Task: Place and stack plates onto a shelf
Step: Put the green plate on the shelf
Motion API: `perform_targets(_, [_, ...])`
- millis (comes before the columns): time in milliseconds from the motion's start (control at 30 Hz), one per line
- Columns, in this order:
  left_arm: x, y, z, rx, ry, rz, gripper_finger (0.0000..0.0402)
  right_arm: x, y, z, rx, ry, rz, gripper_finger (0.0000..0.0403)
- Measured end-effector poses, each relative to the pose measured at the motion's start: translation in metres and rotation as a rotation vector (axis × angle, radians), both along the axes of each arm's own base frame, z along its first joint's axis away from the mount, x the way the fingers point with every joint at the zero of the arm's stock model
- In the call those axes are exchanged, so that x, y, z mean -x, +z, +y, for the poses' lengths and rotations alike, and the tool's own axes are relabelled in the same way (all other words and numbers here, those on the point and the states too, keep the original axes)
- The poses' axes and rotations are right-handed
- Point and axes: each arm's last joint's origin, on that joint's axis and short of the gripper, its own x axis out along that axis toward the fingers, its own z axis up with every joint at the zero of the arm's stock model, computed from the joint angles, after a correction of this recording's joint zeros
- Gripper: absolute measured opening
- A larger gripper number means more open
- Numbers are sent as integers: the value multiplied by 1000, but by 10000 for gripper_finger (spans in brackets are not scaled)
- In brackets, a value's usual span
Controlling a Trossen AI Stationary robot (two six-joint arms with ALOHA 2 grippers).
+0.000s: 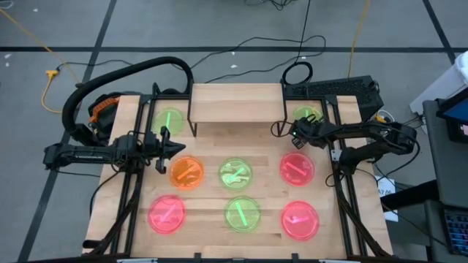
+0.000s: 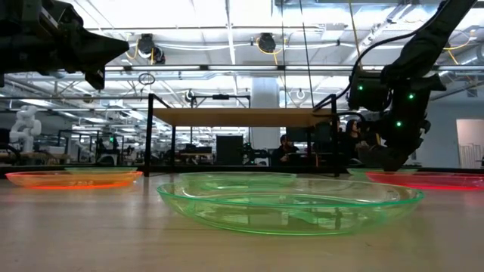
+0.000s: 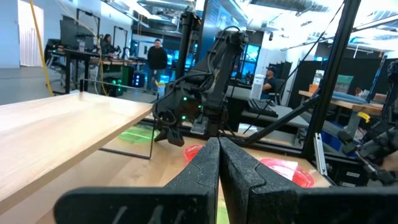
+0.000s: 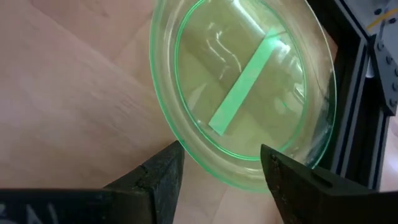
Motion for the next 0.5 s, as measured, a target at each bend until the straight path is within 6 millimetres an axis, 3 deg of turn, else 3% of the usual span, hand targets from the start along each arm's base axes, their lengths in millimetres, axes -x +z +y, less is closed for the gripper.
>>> perform_targets(133, [0,0,0,0,0,0,15,5,-8,0,-21,-2,-38,157])
perform_targets(433, [0,0,0,0,0,0,15,7,-13,2,-29,0,-72,19])
perform_targets(500, [0,0,0,0,0,0,15,6,-11,2,-28,-4,-96,6])
